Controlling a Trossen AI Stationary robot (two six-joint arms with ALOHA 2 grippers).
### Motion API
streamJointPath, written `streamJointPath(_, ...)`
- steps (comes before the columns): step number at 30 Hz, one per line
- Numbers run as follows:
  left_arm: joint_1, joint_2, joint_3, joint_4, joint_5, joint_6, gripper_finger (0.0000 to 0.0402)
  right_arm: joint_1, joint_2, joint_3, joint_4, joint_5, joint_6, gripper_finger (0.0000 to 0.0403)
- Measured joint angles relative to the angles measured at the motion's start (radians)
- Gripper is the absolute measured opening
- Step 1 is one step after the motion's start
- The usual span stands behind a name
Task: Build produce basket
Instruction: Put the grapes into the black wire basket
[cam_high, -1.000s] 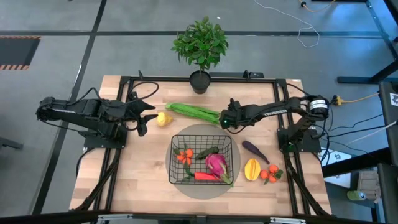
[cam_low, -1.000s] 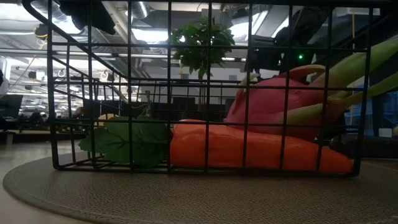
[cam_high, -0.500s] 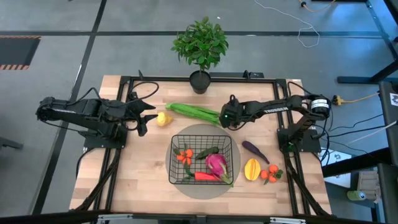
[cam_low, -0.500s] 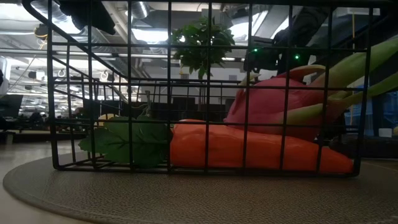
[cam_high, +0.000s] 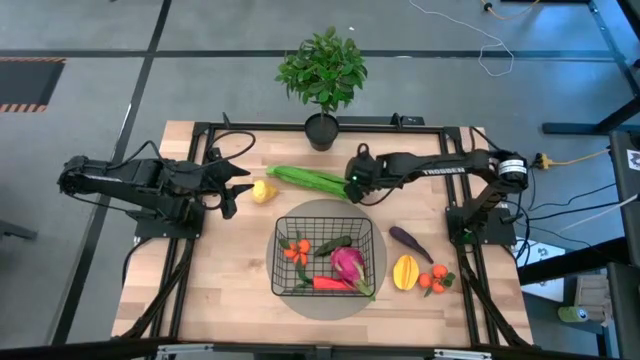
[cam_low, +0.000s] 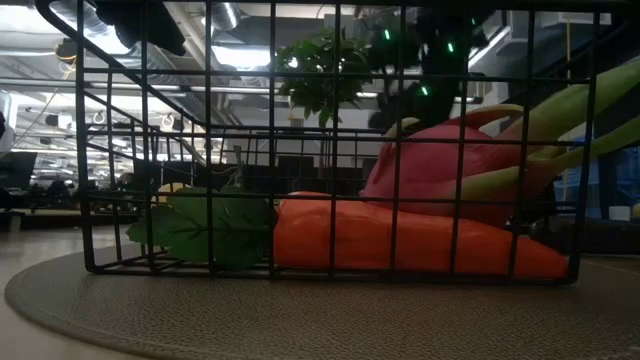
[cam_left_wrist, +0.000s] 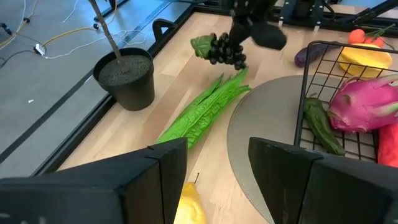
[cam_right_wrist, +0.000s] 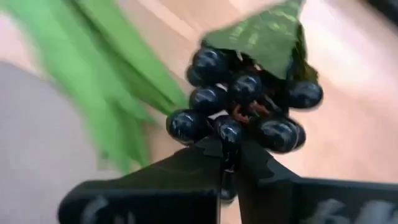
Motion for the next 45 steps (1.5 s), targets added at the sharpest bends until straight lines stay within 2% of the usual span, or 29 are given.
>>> streamJointPath(8,0.0,0.0,0.0,-0.002,0.0,0.0,0.016,0.095,-0.002,0.226,-0.083,-0.005,-0.176,0.0001)
streamJointPath(11,0.0,0.0,0.0,-0.002,0.0,0.0,0.016,0.155,-0.002,0.303,-0.116,-0.037,-0.236,0.0001)
streamJointPath(17,0.0,0.0,0.0,-0.003,0.0,0.0,0.016,0.297,-0.003,0.41,-0.177,-0.036,-0.287,0.0)
streamJointPath(24,0.0,0.0,0.0,-0.003,0.0,0.0,0.016,0.474,-0.004,0.423,-0.168,-0.035,-0.289,0.0)
streamJointPath(29,0.0,0.0,0.0,-0.003,0.0,0.0,0.016,0.555,0.004,0.423,-0.124,-0.002,-0.29,0.0001)
streamJointPath(39,0.0,0.0,0.0,-0.003,0.0,0.0,0.016,0.579,0.029,0.396,0.036,0.002,-0.399,0.0012)
streamJointPath(45,0.0,0.0,0.0,-0.003,0.0,0.0,0.016,0.562,0.042,0.393,0.037,0.002,-0.42,0.0013)
